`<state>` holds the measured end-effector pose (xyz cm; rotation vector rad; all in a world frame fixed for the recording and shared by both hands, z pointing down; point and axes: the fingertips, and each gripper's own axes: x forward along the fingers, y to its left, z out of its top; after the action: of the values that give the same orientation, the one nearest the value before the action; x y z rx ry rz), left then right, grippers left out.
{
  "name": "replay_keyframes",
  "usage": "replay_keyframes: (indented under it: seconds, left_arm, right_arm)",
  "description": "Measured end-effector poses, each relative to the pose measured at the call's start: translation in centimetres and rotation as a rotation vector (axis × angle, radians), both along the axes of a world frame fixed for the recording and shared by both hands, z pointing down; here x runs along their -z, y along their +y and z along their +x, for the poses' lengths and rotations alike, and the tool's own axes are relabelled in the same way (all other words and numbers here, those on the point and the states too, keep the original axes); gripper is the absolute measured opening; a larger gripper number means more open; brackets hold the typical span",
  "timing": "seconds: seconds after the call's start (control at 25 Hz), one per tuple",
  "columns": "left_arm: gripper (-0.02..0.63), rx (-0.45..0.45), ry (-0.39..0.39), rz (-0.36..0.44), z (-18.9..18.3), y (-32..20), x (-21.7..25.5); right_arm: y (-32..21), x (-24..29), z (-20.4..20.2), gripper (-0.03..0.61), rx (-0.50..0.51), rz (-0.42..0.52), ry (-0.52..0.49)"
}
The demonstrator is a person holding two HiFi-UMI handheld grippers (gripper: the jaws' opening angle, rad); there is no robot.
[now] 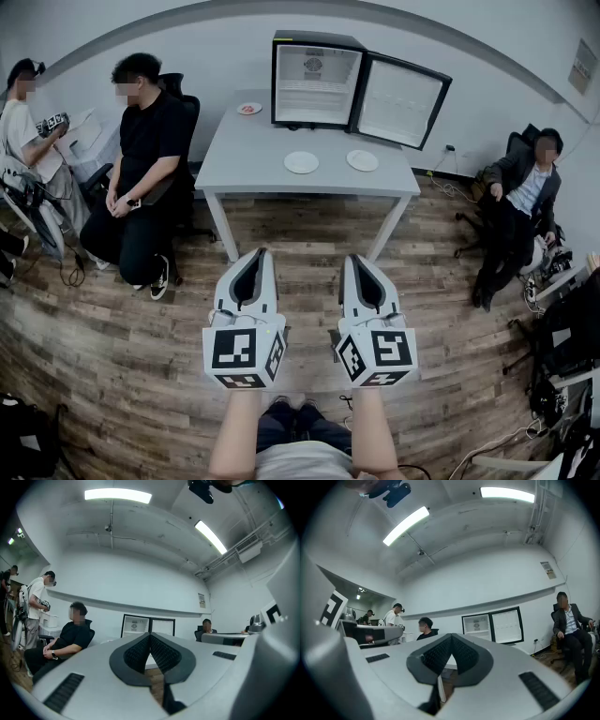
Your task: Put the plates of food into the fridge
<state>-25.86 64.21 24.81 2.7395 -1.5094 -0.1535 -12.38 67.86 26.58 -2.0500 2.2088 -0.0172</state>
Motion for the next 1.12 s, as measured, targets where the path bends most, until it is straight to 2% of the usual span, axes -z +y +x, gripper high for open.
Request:
replay_keyframes:
  seconds: [0.64,0.8,1.12]
  left_arm:
    - [0.008,-0.007,0.011,-0.002,0.1,0.0,0.1]
    - [0.008,-0.023,0.027,-0.021,0.3,0.0,-0.4]
    - [0.008,-0.029,0.038,-0.077,2.0,-0.2,-2.1]
  right_arm:
    - [0.2,0.3,0.1,0.015,-0.002,0.006,0.009]
    - [0.4,0.3,0.4,0.015,-0.003,0.017,-0.021]
    - [1.0,-1.2,4.1,0.017,-0.043,-0.007,-0.077]
